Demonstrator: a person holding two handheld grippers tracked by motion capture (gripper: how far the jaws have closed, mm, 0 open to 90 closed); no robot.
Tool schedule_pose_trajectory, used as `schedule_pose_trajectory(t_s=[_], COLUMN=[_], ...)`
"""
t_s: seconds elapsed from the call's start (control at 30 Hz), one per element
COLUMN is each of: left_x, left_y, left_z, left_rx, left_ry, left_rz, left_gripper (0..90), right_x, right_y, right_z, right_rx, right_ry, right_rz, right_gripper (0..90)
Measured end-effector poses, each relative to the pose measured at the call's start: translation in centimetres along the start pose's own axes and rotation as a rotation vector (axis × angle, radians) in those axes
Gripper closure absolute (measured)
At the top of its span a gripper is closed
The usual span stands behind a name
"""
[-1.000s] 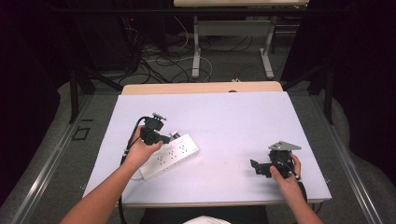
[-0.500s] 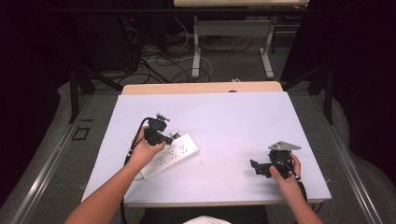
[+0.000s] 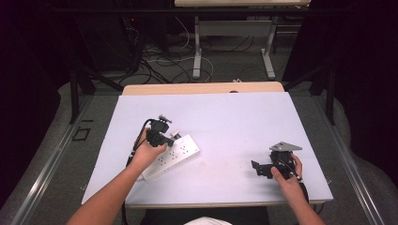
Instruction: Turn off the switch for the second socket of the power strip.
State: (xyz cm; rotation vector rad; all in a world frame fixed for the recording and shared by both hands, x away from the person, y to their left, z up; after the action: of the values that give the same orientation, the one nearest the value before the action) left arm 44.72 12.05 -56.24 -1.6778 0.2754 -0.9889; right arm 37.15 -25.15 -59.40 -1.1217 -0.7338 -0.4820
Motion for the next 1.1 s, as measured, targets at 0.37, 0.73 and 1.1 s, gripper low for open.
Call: schedule_pose_trajectory(t_s=[0.37, 0.73, 1.1], left_x=[-0.07, 0.01, 0.02], left_y=[0.04, 0.44, 0.42], left_z=[-0.06, -0.35, -0.38], left_rx=[-0.003, -0.001, 0.005], left_ry=[-0.002, 0.026, 0.033], left_rz=[-0.011, -0.023, -0.028], left_gripper=[90.0, 90.0, 89.0], right_x=[-0.03, 0.00, -0.01], right_y=[0.10, 0.04, 0.01], right_z=[0.08, 0.07, -0.11], right_rx=[0.006, 0.005, 0.002], right_ry=[-0.006, -0.004, -0.005], right_rz=[0.003, 0.003, 0.001], right_gripper=[0.0, 0.0, 0.0])
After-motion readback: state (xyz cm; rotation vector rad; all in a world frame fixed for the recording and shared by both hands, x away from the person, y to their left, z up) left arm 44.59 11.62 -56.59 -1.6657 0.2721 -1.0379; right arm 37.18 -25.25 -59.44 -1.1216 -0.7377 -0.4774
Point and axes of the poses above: each handheld gripper's, and its own axes: y roughly forward along the jaws, x roughly out of its top, z roughly to its left, the point moved 6 cm from there along y, roughly forward along the jaws, and after that the axes turned 14 degrees about y, right-handed, at the moved point
